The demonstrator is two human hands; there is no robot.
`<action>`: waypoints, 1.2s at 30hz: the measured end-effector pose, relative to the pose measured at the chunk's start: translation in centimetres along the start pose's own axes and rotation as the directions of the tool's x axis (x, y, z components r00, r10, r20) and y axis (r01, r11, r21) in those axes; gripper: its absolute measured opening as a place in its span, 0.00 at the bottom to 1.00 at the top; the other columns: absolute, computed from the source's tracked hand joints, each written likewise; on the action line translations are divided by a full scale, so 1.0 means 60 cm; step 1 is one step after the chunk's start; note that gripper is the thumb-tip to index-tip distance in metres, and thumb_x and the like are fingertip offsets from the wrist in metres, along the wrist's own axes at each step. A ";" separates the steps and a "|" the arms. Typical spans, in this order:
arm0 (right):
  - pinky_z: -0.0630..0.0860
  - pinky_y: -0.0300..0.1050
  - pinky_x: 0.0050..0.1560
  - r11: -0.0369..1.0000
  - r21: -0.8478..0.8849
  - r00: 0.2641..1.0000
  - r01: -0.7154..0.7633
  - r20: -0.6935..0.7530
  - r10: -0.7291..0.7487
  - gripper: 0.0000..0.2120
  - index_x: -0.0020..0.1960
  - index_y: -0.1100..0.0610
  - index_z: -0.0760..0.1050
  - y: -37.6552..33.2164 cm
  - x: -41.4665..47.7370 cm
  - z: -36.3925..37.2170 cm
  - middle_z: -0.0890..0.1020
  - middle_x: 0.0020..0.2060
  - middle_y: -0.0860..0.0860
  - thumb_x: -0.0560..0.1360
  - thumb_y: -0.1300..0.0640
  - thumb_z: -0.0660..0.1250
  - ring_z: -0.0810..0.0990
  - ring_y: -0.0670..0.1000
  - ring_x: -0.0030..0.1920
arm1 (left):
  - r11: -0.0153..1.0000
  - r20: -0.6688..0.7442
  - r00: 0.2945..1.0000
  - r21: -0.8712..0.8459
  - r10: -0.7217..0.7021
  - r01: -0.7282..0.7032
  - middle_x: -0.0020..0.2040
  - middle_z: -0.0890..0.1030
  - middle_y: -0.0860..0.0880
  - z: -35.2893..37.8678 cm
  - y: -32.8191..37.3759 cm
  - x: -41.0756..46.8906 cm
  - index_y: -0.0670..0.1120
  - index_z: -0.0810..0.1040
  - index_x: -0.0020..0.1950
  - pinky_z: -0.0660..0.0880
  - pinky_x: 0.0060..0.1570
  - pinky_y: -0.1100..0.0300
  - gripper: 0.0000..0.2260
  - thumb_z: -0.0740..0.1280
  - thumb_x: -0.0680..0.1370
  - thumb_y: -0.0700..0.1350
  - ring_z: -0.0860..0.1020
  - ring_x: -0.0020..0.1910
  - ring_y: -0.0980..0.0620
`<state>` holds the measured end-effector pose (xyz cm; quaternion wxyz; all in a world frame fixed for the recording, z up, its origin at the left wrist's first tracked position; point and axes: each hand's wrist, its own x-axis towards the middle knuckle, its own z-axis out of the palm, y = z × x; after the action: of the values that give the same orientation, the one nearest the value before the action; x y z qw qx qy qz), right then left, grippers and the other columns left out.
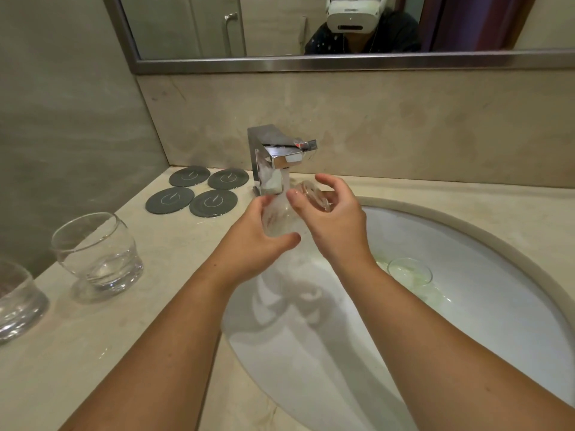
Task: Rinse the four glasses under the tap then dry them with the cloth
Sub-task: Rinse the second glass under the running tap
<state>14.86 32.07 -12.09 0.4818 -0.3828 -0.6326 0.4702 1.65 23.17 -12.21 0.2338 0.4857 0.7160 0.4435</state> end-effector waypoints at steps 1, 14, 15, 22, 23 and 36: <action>0.78 0.34 0.50 1.000 -0.013 1.000 0.017 0.001 -0.017 0.28 0.67 0.44 0.77 -0.002 -0.001 0.001 0.84 0.52 0.42 0.70 0.39 0.81 0.83 0.43 0.53 | 1.000 0.000 1.000 0.005 -0.013 0.013 0.63 0.79 0.64 -0.001 -0.001 0.001 0.58 0.68 0.76 0.75 0.69 0.57 0.33 0.79 0.76 0.51 0.80 0.64 0.61; 0.78 0.43 0.60 0.980 -0.185 0.994 0.068 0.093 -0.052 0.34 0.70 0.47 0.75 -0.012 -0.001 0.029 0.83 0.56 0.44 0.68 0.43 0.83 0.81 0.48 0.59 | 0.981 0.077 0.988 0.153 -0.134 0.121 0.67 0.79 0.51 0.011 -0.021 0.004 0.46 0.69 0.75 0.77 0.66 0.53 0.35 0.76 0.75 0.61 0.79 0.66 0.54; 0.78 0.41 0.59 0.981 -0.184 0.995 0.059 0.094 -0.042 0.34 0.70 0.46 0.75 -0.010 -0.001 0.029 0.82 0.54 0.42 0.68 0.43 0.83 0.81 0.47 0.58 | 0.979 0.079 0.988 0.162 -0.136 0.122 0.66 0.79 0.51 0.011 -0.020 0.005 0.46 0.69 0.74 0.77 0.65 0.52 0.34 0.76 0.76 0.60 0.79 0.65 0.53; 0.76 0.44 0.42 0.923 0.169 0.938 -0.345 0.018 0.347 0.31 0.64 0.49 0.78 0.016 0.012 0.019 0.86 0.54 0.51 0.68 0.36 0.81 0.82 0.49 0.44 | 0.994 0.103 0.990 0.064 -0.100 0.094 0.64 0.79 0.59 0.003 -0.013 -0.001 0.54 0.65 0.74 0.76 0.57 0.68 0.29 0.76 0.79 0.56 0.80 0.62 0.61; 0.74 0.45 0.36 0.865 0.276 0.904 -0.419 0.042 0.425 0.30 0.63 0.54 0.79 0.022 0.012 0.017 0.87 0.50 0.54 0.70 0.37 0.81 0.79 0.51 0.38 | 0.995 0.104 0.991 0.045 -0.088 0.084 0.63 0.78 0.61 0.002 -0.011 -0.003 0.56 0.64 0.73 0.75 0.55 0.70 0.29 0.77 0.78 0.55 0.80 0.61 0.62; 0.72 0.40 0.32 0.533 0.314 0.619 -0.785 0.406 0.672 0.20 0.53 0.55 0.82 0.014 -0.007 -0.001 0.83 0.46 0.56 0.83 0.38 0.64 0.78 0.47 0.28 | 0.997 -0.093 0.993 -0.037 -0.068 0.064 0.60 0.79 0.58 0.005 0.005 -0.002 0.57 0.67 0.80 0.76 0.49 0.59 0.34 0.75 0.77 0.62 0.83 0.57 0.58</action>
<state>15.04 31.91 -12.99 0.2367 -0.4273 -0.3331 0.8065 2.07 23.25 -12.09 0.2223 0.4363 0.7344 0.4700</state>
